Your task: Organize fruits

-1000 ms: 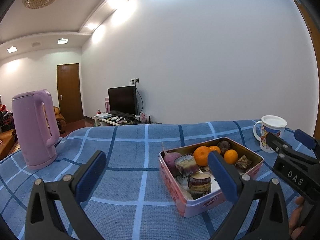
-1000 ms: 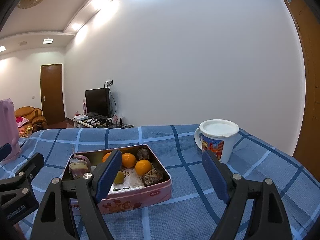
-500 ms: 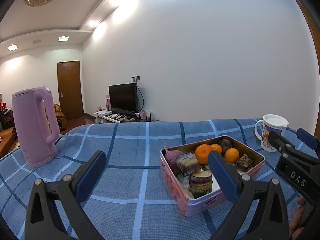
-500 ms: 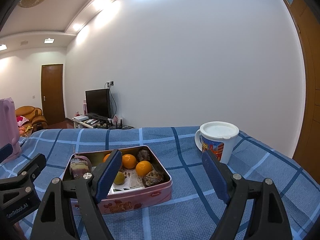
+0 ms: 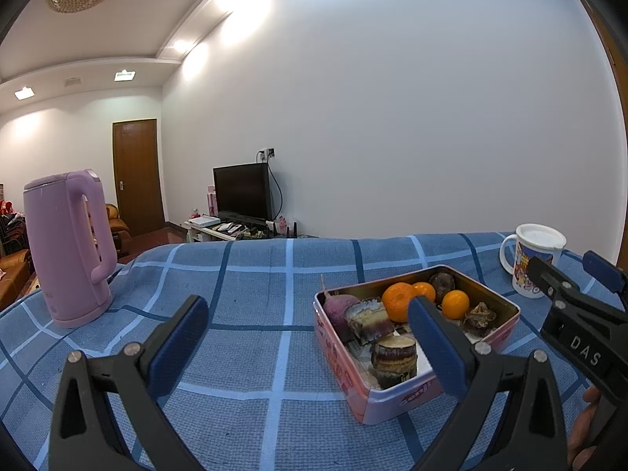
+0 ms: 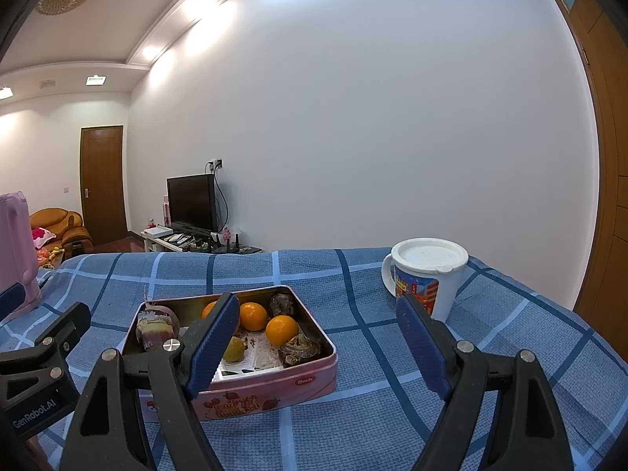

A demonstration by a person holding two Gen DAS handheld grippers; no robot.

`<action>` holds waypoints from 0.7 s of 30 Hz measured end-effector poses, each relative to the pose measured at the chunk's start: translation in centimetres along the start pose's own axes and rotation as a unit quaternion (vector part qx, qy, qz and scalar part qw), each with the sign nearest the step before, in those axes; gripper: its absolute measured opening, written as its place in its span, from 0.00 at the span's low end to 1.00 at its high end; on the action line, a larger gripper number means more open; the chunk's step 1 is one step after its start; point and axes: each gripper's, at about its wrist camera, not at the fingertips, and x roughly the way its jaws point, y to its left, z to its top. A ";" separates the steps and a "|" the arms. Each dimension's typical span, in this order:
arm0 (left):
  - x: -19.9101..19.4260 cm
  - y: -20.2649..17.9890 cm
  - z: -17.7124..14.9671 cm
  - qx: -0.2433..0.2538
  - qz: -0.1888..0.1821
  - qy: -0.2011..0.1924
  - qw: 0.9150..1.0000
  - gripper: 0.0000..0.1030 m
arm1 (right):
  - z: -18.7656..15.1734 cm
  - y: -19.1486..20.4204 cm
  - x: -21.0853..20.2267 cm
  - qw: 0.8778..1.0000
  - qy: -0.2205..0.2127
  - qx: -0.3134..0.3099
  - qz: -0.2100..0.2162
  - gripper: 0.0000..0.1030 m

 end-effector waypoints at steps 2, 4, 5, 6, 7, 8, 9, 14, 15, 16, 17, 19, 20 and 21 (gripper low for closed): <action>0.0 0.0 0.0 0.000 -0.001 0.000 1.000 1.00 | 0.0 0.0 0.0 1.000 0.000 0.000 0.000 0.81; -0.1 0.0 0.0 0.001 -0.001 0.000 1.000 1.00 | 0.0 0.0 0.0 1.000 0.000 0.000 0.000 0.81; 0.0 0.0 0.0 0.001 -0.001 0.000 1.000 1.00 | 0.0 0.0 0.0 1.000 0.000 0.000 0.000 0.81; 0.0 0.0 0.0 0.000 -0.001 0.001 1.000 1.00 | 0.0 0.0 0.0 1.000 0.000 0.000 0.000 0.81; 0.0 0.0 0.0 0.001 -0.002 0.001 1.000 1.00 | 0.0 0.0 0.0 1.000 0.000 0.000 0.000 0.81; 0.0 -0.1 0.0 0.001 -0.002 0.001 1.000 1.00 | 0.0 0.0 0.0 1.000 0.000 0.000 0.000 0.81; 0.0 -0.1 0.0 0.002 -0.002 0.001 1.000 1.00 | 0.0 0.0 0.0 1.000 0.000 0.000 0.000 0.81; 0.0 -0.1 0.0 0.002 -0.001 0.002 1.000 1.00 | 0.0 0.0 0.0 1.000 0.000 0.000 0.000 0.81; 0.0 -0.1 0.0 0.002 -0.001 0.002 1.000 1.00 | 0.0 0.0 0.0 1.000 0.000 0.000 0.000 0.81; 0.0 -0.1 0.0 0.002 -0.002 0.002 1.000 1.00 | 0.0 0.0 0.0 1.000 0.000 0.000 0.000 0.81; 0.0 -0.1 0.0 0.002 -0.001 0.002 1.000 1.00 | 0.0 0.0 0.0 1.000 0.000 0.000 0.000 0.81; 0.0 -0.1 0.0 0.002 -0.001 0.002 1.000 1.00 | 0.0 0.0 0.0 1.000 0.000 0.000 0.000 0.81; 0.0 -0.2 0.0 0.003 -0.001 0.002 1.000 1.00 | 0.0 0.0 0.0 1.000 0.000 0.000 0.000 0.81; 0.0 -0.2 0.0 0.005 -0.001 0.002 1.000 1.00 | 0.0 0.0 0.0 1.000 0.000 0.000 0.000 0.81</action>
